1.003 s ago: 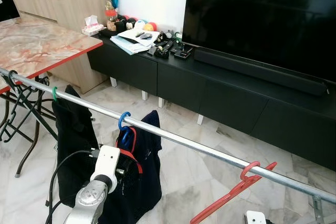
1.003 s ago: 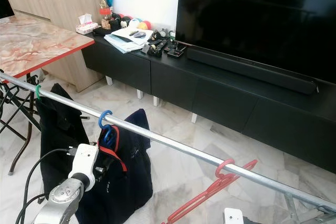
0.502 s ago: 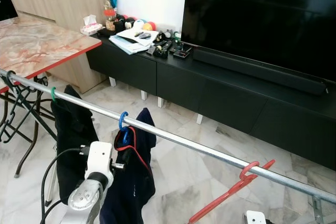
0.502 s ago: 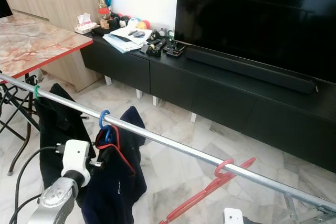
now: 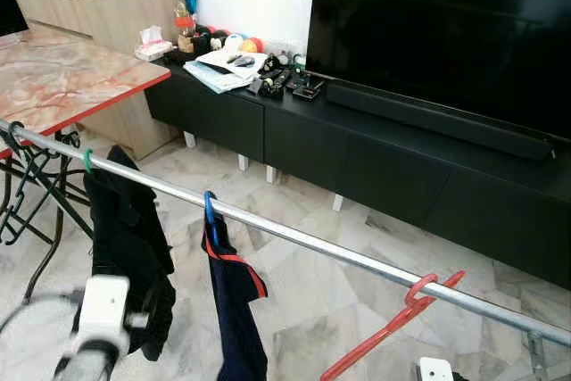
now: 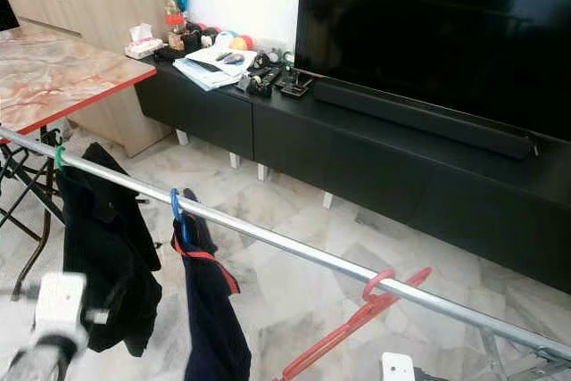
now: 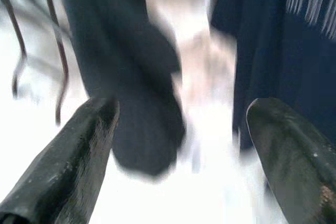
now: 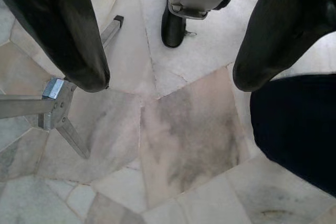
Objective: Hang hanger
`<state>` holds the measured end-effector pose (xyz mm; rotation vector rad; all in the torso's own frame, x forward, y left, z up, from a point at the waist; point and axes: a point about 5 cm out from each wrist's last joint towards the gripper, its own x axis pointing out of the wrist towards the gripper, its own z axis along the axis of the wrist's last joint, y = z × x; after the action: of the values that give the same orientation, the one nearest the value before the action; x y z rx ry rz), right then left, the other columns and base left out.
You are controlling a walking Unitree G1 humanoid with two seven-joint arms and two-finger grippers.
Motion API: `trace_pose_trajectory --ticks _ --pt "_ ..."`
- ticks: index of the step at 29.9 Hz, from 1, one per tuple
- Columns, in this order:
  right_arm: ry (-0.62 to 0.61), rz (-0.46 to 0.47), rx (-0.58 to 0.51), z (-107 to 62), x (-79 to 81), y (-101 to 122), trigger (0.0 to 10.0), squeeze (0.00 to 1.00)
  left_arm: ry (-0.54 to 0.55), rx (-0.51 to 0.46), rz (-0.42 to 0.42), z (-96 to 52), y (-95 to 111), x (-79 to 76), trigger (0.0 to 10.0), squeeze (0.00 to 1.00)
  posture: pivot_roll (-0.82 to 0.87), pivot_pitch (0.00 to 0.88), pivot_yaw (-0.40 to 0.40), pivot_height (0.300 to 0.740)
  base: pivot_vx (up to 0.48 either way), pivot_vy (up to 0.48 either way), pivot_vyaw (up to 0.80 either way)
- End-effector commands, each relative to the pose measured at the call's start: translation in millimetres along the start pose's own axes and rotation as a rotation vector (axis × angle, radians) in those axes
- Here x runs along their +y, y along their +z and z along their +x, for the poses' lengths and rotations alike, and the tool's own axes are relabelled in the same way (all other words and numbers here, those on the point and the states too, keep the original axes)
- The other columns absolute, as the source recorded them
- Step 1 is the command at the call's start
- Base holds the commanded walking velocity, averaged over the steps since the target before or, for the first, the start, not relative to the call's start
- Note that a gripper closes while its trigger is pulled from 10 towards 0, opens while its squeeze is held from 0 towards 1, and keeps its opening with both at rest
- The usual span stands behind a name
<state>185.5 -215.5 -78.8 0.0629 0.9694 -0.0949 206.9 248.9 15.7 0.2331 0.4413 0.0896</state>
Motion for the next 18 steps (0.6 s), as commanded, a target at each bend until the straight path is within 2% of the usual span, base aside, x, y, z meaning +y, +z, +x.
trace_pose_trajectory --ticks 1,2,3,5,8,10,12,18 --pt "-0.004 -0.001 -0.002 0.6 1.0 3 10.0 0.00 -0.089 0.138 0.027 1.7 -28 -17.0 10.0 0.00 0.08 0.000 -0.015 0.740 0.000 0.000 0.00" --pt "-0.004 -0.001 -0.002 0.6 1.0 3 10.0 0.00 -0.089 0.138 0.027 1.7 -28 -17.0 10.0 0.00 0.08 0.000 -0.015 0.740 0.000 0.000 0.00" --pt "-0.005 0.000 -0.003 0.7 1.1 3 10.0 0.00 -0.117 0.203 0.045 3.3 -43 -25.3 10.0 0.00 0.08 0.000 -0.015 0.740 0.000 0.000 0.00" --pt "-0.006 -0.001 -0.002 0.8 1.3 3 10.0 0.00 -0.137 0.270 0.056 4.7 -58 -34.6 10.0 0.00 0.08 0.000 -0.016 0.740 0.000 0.000 0.00" --pt "-0.007 -0.001 -0.001 0.9 1.7 3 10.0 0.00 -0.150 0.336 0.070 5.5 -70 -43.5 10.0 0.00 0.08 0.000 -0.016 0.740 0.000 0.000 0.00" --pt "-0.009 -0.003 0.003 0.9 1.6 3 10.0 0.00 -0.147 0.431 0.031 3.3 -85 -51.9 10.0 0.00 0.08 0.000 -0.017 0.740 0.000 0.000 0.00" --pt "-0.011 -0.004 0.006 0.9 1.5 3 10.0 0.00 -0.146 0.477 0.007 1.7 -91 -57.1 10.0 0.00 0.08 0.000 -0.017 0.740 0.000 0.000 0.00" --pt "-0.017 -0.001 0.013 0.8 2.0 1 10.0 0.00 -0.162 0.526 0.010 2.0 -95 -66.6 10.0 0.00 0.06 0.000 -0.003 0.740 0.000 0.000 0.00"
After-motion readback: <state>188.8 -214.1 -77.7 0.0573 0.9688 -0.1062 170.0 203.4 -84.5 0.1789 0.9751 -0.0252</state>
